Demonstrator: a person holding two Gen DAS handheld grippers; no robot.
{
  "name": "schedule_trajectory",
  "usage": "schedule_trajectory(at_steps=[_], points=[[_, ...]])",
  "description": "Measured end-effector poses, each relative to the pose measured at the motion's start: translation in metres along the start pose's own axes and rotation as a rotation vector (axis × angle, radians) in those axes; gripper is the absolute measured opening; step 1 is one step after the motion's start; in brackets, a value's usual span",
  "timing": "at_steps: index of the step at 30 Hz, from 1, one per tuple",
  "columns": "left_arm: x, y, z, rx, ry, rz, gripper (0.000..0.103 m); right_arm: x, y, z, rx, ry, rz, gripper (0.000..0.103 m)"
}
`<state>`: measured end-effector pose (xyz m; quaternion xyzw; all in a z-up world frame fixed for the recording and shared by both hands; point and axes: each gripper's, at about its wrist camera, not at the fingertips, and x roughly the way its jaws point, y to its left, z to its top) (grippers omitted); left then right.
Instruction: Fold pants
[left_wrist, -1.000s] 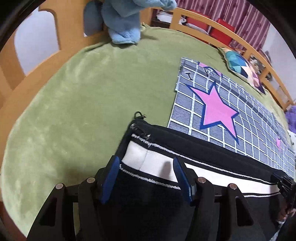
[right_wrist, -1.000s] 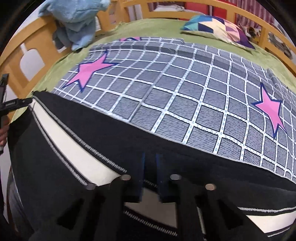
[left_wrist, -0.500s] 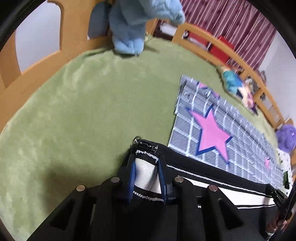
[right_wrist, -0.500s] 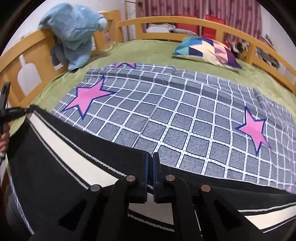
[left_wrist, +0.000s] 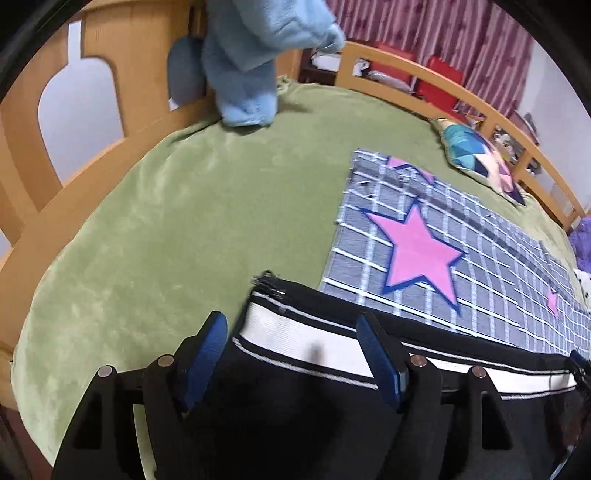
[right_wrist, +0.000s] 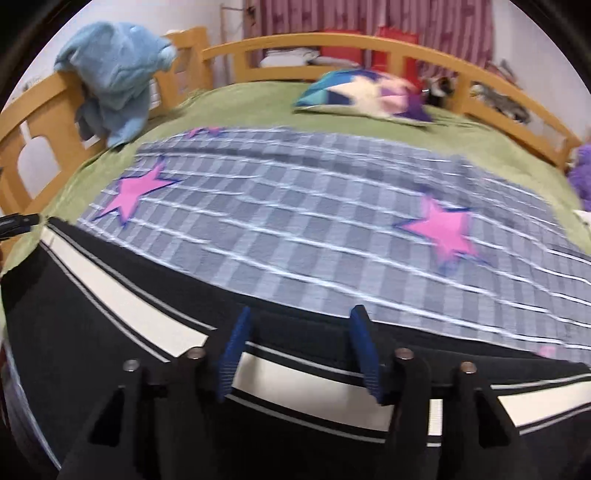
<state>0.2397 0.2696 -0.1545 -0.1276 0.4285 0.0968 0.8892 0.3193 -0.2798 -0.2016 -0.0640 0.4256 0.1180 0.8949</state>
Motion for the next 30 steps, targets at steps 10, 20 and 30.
schedule_trajectory(at_steps=[10, 20, 30], points=[[0.010, -0.030, -0.010, -0.019, 0.070, -0.042, 0.071, 0.032, -0.068, -0.016, -0.081, 0.195, 0.135, 0.005], [0.011, -0.023, -0.005, -0.053, 0.079, -0.032, 0.071, 0.032, -0.073, -0.005, -0.004, 0.093, 0.091, 0.004], [0.000, -0.013, -0.015, 0.009, 0.020, -0.049, 0.071, -0.014, -0.096, -0.019, 0.057, -0.006, -0.103, 0.037]])
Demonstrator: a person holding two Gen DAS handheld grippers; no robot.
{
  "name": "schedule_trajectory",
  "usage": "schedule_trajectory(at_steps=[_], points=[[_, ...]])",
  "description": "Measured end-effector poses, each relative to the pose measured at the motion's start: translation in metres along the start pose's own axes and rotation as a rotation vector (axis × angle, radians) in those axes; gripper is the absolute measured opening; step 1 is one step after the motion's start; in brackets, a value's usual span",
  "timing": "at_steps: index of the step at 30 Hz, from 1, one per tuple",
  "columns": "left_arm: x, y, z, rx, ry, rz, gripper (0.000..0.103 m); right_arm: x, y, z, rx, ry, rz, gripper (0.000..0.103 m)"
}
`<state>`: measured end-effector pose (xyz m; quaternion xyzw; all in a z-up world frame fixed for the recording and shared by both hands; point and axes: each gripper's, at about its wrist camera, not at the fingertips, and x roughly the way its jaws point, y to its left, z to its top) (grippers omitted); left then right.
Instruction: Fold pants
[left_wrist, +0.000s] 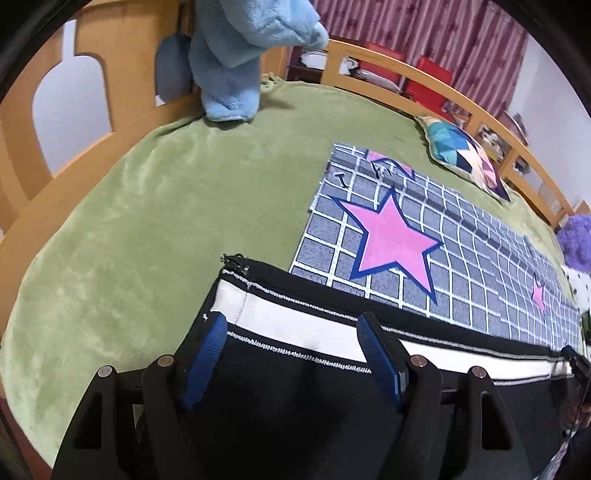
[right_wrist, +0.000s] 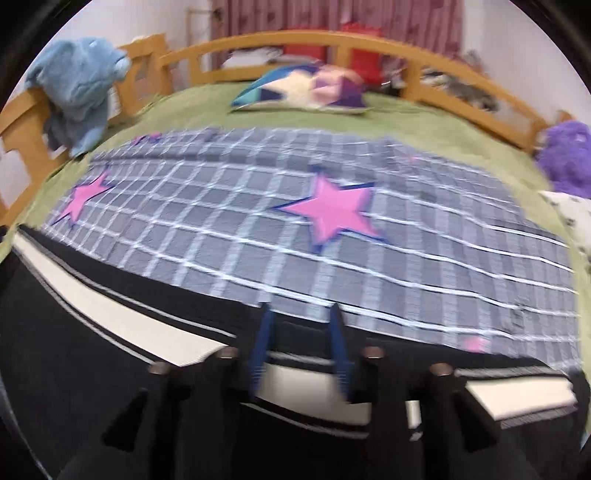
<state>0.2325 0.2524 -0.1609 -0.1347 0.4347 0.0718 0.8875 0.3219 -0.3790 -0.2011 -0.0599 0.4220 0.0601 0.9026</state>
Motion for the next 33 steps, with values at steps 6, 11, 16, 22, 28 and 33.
schedule_trajectory(at_steps=[6, 11, 16, 22, 28, 33], points=[[0.059, -0.003, 0.004, 0.002, 0.049, 0.045, 0.071, 0.034, -0.038, -0.019, 0.081, 0.084, -0.075, 0.033], [0.065, 0.000, 0.016, 0.000, 0.035, 0.028, 0.071, 0.039, -0.035, -0.016, 0.079, 0.072, -0.130, 0.033], [0.014, 0.028, 0.015, -0.018, -0.042, 0.135, 0.071, 0.017, -0.040, -0.007, 0.203, 0.044, -0.144, 0.036], [-0.034, 0.081, -0.030, -0.087, 0.001, 0.139, 0.071, -0.043, -0.011, -0.032, 0.194, -0.038, -0.150, 0.055], [-0.015, 0.115, -0.093, -0.294, 0.105, -0.034, 0.067, -0.074, 0.016, -0.075, 0.221, 0.002, -0.149, 0.056], [-0.025, 0.117, -0.093, -0.312, 0.029, -0.070, 0.029, -0.091, 0.028, -0.101, 0.278, 0.035, -0.111, 0.056]])
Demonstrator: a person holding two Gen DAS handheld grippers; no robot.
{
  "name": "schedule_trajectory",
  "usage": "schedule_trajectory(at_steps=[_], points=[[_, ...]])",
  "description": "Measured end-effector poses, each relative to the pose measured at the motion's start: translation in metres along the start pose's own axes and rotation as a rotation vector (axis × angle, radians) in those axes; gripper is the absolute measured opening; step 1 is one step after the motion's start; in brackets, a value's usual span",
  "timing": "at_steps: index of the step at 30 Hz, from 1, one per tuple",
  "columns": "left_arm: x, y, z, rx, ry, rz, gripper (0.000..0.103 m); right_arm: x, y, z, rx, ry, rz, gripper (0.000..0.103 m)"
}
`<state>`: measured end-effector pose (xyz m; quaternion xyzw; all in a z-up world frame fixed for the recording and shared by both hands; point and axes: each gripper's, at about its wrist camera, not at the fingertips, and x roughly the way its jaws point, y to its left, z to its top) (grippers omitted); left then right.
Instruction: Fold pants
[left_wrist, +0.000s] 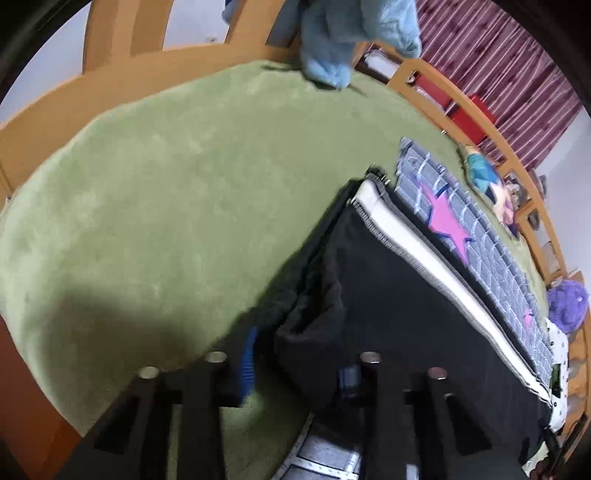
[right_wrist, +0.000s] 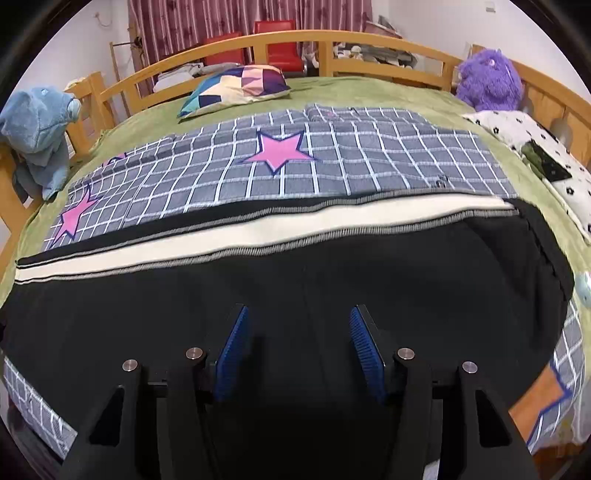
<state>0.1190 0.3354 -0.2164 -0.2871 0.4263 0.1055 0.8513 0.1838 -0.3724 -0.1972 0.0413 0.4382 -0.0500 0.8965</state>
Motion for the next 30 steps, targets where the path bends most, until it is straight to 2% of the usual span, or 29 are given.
schedule_trajectory(at_steps=[2, 4, 5, 6, 8, 11, 13, 15, 17, 19, 20, 21, 22, 24, 25, 27, 28, 30], points=[[-0.002, 0.004, -0.002, 0.004, 0.012, -0.011, 0.030, -0.008, 0.002, -0.006, 0.001, -0.002, -0.017, 0.056], [0.009, 0.012, -0.008, 0.024, 0.059, 0.020, 0.042, -0.015, 0.002, -0.013, 0.024, -0.004, -0.015, 0.056], [0.009, 0.015, -0.008, 0.018, 0.060, 0.006, 0.042, -0.016, 0.002, -0.015, 0.032, -0.003, -0.006, 0.056], [0.003, 0.018, -0.009, 0.003, 0.050, -0.006, 0.042, -0.019, 0.004, -0.018, 0.039, -0.003, 0.004, 0.056], [-0.012, 0.015, -0.008, 0.013, 0.013, 0.034, 0.046, -0.023, 0.008, -0.024, 0.029, -0.005, -0.001, 0.056], [-0.039, -0.004, -0.010, 0.104, -0.068, 0.095, 0.043, -0.024, 0.014, -0.032, 0.026, 0.002, 0.005, 0.056], [-0.053, -0.021, -0.011, 0.175, -0.108, 0.080, 0.043, -0.024, 0.018, -0.037, 0.034, 0.002, 0.015, 0.056], [-0.058, -0.039, -0.010, 0.229, -0.133, 0.020, 0.043, -0.021, 0.022, -0.044, 0.036, 0.003, 0.023, 0.056], [-0.046, -0.056, -0.013, 0.275, -0.113, 0.003, 0.043, -0.012, 0.026, -0.050, 0.030, 0.025, 0.028, 0.056], [-0.018, -0.056, -0.016, 0.304, -0.049, 0.086, 0.043, -0.002, 0.030, -0.056, 0.011, 0.051, 0.011, 0.056], [-0.004, -0.051, -0.014, 0.295, -0.019, 0.117, 0.041, 0.002, 0.032, -0.059, -0.004, 0.057, -0.007, 0.056], [0.007, -0.042, -0.012, 0.260, 0.004, 0.113, 0.036, 0.003, 0.032, -0.061, -0.015, 0.059, -0.015, 0.056], [0.008, -0.033, -0.011, 0.217, 0.006, 0.089, 0.029, 0.001, 0.032, -0.062, -0.017, 0.056, -0.016, 0.056], [-0.006, -0.022, -0.005, 0.153, 0.007, 0.018, 0.029, -0.009, 0.029, -0.062, 0.005, 0.045, -0.004, 0.056], [-0.015, -0.020, -0.003, 0.134, 0.002, -0.004, 0.031, -0.013, 0.026, -0.063, 0.019, 0.041, 0.006, 0.057], [-0.028, -0.014, -0.004, 0.101, -0.030, -0.041, 0.045, -0.019, 0.021, -0.064, 0.043, 0.031, 0.017, 0.059], [-0.029, -0.015, -0.004, 0.094, -0.036, -0.044, 0.062, -0.021, 0.017, -0.063, 0.065, 0.025, 0.013, 0.059], [-0.023, -0.011, -0.007, 0.085, -0.025, -0.025, 0.064, -0.021, 0.012, -0.065, 0.099, 0.022, 0.015, 0.059]])
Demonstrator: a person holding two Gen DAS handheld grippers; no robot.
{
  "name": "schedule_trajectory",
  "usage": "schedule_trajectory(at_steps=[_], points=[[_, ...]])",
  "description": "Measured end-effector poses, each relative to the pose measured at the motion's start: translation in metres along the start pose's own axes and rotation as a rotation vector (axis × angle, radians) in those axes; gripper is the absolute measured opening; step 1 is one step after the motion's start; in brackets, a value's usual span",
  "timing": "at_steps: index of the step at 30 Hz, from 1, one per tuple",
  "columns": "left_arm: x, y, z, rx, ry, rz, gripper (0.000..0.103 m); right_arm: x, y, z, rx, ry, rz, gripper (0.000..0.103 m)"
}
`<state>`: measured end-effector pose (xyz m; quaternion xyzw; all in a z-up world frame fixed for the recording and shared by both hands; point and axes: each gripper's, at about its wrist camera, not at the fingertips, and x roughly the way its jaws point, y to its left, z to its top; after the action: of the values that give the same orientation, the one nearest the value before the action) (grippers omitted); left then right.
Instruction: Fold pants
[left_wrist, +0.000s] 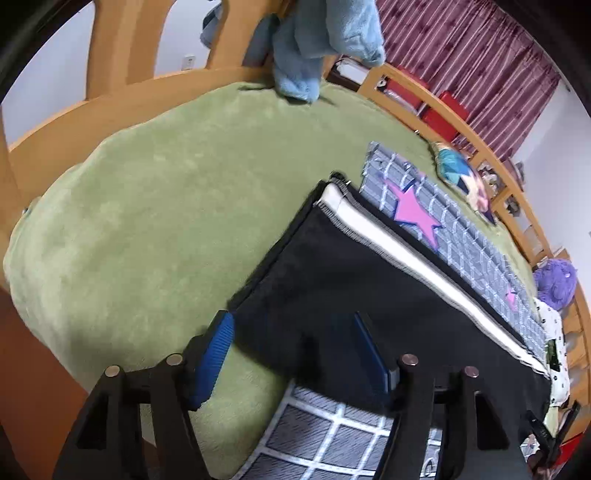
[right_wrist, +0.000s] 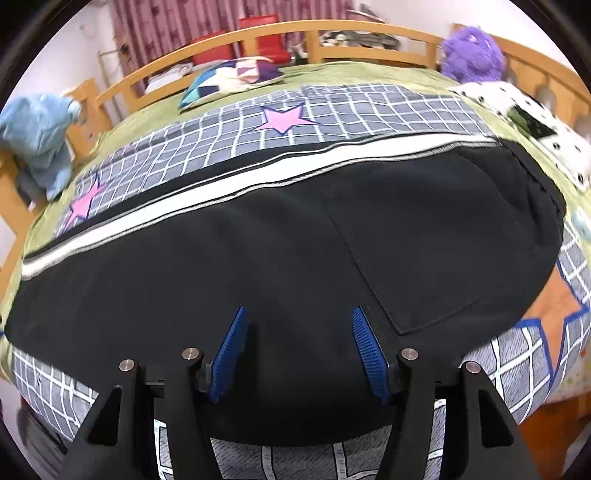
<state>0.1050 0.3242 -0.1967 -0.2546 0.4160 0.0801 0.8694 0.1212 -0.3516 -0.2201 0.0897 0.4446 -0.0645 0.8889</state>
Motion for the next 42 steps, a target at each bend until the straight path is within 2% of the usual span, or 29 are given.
schedule_trajectory(at_steps=[4, 7, 9, 10, 11, 13, 14, 16, 17, 19, 21, 24, 27, 31, 35, 37, 41, 42], points=[[0.030, 0.022, -0.019, -0.126, 0.061, -0.068, 0.062, 0.001, -0.001, -0.001, 0.028, 0.015, 0.003, 0.059], [0.035, 0.026, -0.019, -0.182, 0.016, -0.110, 0.062, 0.001, 0.003, -0.001, 0.003, 0.034, -0.021, 0.059], [0.042, 0.026, -0.012, -0.199, 0.011, -0.164, 0.058, -0.002, 0.006, -0.002, -0.003, 0.028, -0.029, 0.059], [0.047, 0.027, -0.010, -0.212, 0.020, -0.168, 0.051, -0.004, 0.006, -0.002, 0.002, 0.020, -0.032, 0.058], [0.053, 0.028, -0.007, -0.225, 0.035, -0.161, 0.035, -0.005, 0.007, -0.003, 0.008, 0.010, -0.031, 0.057], [0.060, 0.031, -0.001, -0.252, 0.065, -0.193, 0.022, -0.008, 0.009, -0.003, 0.015, -0.003, -0.019, 0.055], [0.057, 0.031, 0.002, -0.260, 0.070, -0.230, 0.018, -0.010, 0.012, -0.004, 0.017, -0.002, -0.010, 0.054], [0.043, 0.026, 0.008, -0.259, 0.049, -0.246, 0.017, -0.013, 0.015, -0.004, 0.013, -0.004, 0.001, 0.048], [0.032, 0.014, 0.011, -0.219, 0.030, -0.213, 0.017, -0.015, 0.017, -0.003, 0.008, -0.009, 0.013, 0.044], [0.016, -0.020, 0.018, -0.101, -0.012, -0.109, 0.017, -0.018, 0.019, -0.003, -0.001, -0.006, 0.048, 0.042], [-0.004, -0.058, 0.021, 0.013, -0.080, -0.075, 0.017, -0.022, 0.021, -0.003, -0.008, -0.017, 0.067, 0.037], [-0.030, -0.120, 0.024, 0.141, -0.133, -0.117, 0.016, -0.027, 0.022, -0.002, -0.036, -0.025, 0.081, 0.037], [-0.043, -0.180, 0.019, 0.221, -0.126, -0.178, 0.015, -0.033, 0.015, -0.001, -0.050, -0.046, 0.101, 0.037], [-0.048, -0.267, -0.015, 0.374, -0.112, -0.211, 0.014, -0.040, -0.002, -0.001, -0.049, -0.082, 0.102, 0.037], [-0.038, -0.344, -0.064, 0.521, -0.077, -0.294, 0.014, -0.043, -0.029, -0.007, -0.028, -0.094, 0.117, 0.037], [-0.026, -0.381, -0.094, 0.581, -0.032, -0.331, 0.014, -0.042, -0.041, -0.012, -0.017, -0.087, 0.103, 0.037], [0.012, -0.424, -0.156, 0.635, 0.121, -0.396, 0.014, -0.045, -0.064, -0.025, 0.021, -0.085, 0.114, 0.039], [0.027, -0.430, -0.174, 0.647, 0.186, -0.405, 0.015, -0.045, -0.068, -0.029, 0.026, -0.082, 0.118, 0.040]])
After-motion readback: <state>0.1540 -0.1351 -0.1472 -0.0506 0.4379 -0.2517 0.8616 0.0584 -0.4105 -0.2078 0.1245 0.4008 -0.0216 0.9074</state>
